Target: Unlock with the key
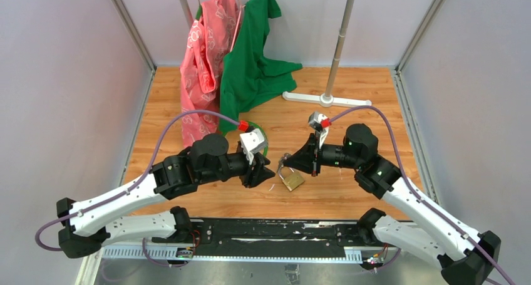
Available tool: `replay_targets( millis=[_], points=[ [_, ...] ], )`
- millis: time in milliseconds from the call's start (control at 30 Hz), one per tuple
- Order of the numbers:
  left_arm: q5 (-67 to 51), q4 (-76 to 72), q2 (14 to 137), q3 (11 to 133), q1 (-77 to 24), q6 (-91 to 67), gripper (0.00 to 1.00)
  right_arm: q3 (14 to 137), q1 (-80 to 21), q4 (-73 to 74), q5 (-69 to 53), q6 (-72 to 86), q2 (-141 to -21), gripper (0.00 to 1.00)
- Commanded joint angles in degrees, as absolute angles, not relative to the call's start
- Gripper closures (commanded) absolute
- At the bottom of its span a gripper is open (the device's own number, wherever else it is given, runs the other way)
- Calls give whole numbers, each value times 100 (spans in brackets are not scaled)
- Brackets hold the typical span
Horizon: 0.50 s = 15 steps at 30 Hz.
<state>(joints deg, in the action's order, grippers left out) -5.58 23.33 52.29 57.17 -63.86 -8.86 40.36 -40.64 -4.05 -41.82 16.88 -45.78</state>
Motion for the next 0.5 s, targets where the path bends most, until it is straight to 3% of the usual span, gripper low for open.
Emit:
replay_targets(
  millis=[0,67,200,467],
  points=[
    [-110,2405,5040,5276,-6425,-1083,41,4748,-4155,2115,-3332,1143,-4884,100],
    [-20,2363,4999,5151,-6425,-1083,33,5039,-4156,2839,-3106,1097,-5115,100],
    [314,2065,4962,4889,-6426,-1044,29,5510,-4157,3964,-2906,1221,-5537,100],
    [486,665,5189,4232,-6425,-1278,11,5920,-4163,5330,-2884,1176,-5773,100]
  ],
)
